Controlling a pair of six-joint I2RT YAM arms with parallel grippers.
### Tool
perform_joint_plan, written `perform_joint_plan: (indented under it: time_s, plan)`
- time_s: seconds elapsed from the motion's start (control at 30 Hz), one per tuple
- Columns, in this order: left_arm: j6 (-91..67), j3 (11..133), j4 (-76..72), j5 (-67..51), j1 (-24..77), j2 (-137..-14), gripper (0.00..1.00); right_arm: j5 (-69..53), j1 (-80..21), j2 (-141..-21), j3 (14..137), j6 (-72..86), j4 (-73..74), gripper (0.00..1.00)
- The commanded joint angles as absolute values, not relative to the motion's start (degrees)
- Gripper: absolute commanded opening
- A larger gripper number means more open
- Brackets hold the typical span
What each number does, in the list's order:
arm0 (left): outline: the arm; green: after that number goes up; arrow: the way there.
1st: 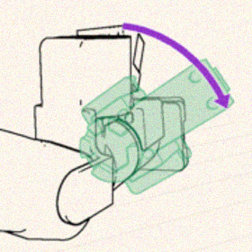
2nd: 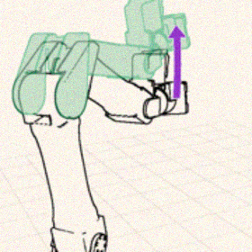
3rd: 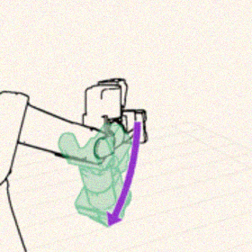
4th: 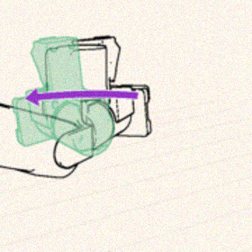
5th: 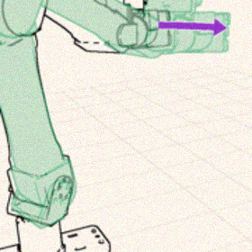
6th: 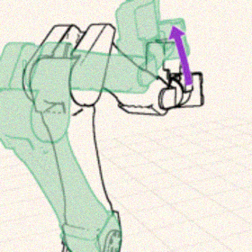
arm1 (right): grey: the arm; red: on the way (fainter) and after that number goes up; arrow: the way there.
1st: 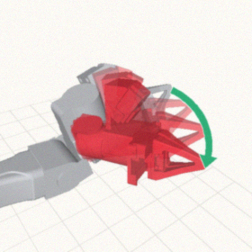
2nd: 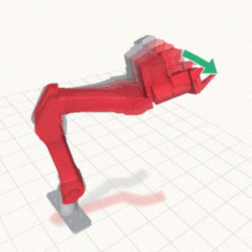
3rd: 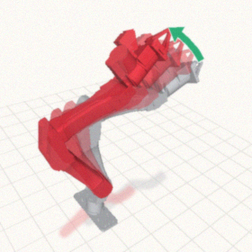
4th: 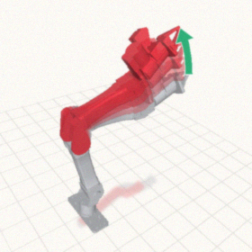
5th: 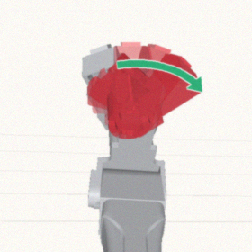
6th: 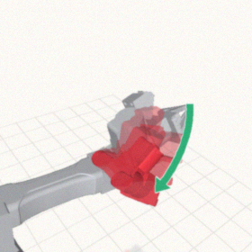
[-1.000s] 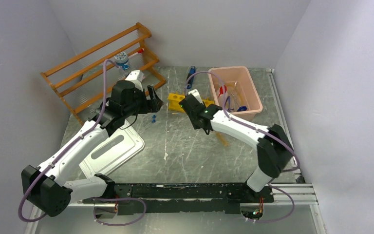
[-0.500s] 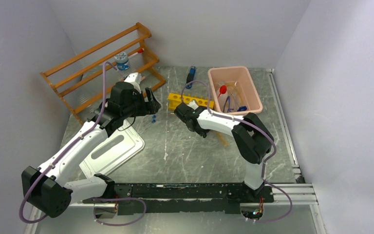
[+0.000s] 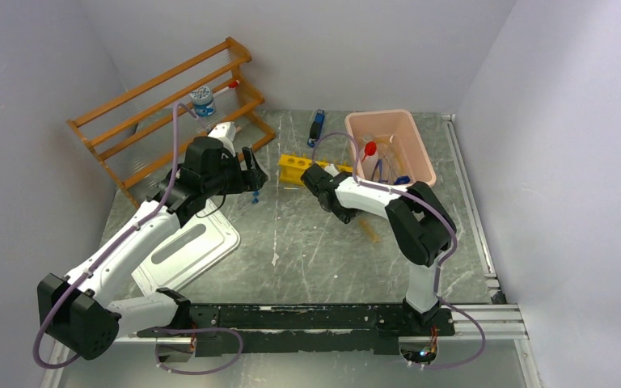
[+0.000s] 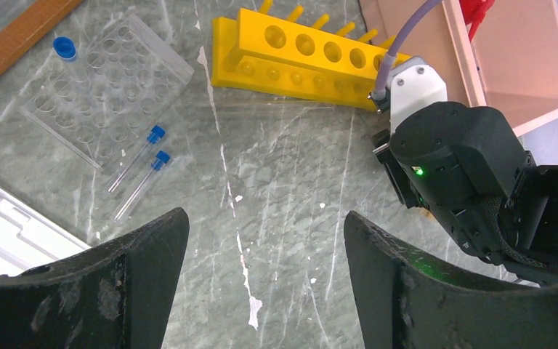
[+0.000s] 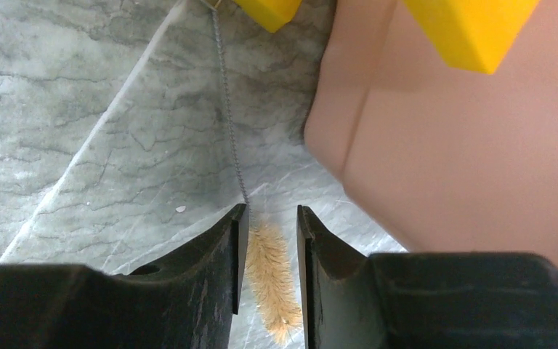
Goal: Organize the chemistry lab equipment
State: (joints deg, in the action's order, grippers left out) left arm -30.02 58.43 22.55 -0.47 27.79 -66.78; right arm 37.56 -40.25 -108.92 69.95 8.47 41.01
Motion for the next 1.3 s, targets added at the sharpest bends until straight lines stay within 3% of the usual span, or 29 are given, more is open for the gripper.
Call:
perform_joint_plan:
  time_s: [0.0, 0.37, 0.57, 0.73, 1.27]
  plan:
    - [-29.8, 58.3, 22.2, -1.8, 27.1, -67.3, 0.82, 34.4, -39.9, -110.1, 68.8, 6.3, 38.9, 0.34]
    - [-29.8, 57.6, 21.8, -2.2, 27.1, -67.8, 0.82, 30.0, -38.4, -110.3, 67.2, 5.0, 37.7, 0.32]
    - [-29.8, 57.5, 21.5, -2.3, 27.0, -68.0, 0.82, 26.2, -38.1, -111.2, 65.8, 4.0, 35.8, 0.21]
    - [-29.8, 57.5, 21.7, -2.1, 27.0, -68.0, 0.81, 19.9, -38.2, -109.7, 66.7, 3.9, 37.3, 0.00]
    - [-30.0, 57.4, 21.4, -0.2, 26.9, -67.2, 0.79, 9.8, -38.2, -84.3, 68.6, 8.1, 43.4, 0.00]
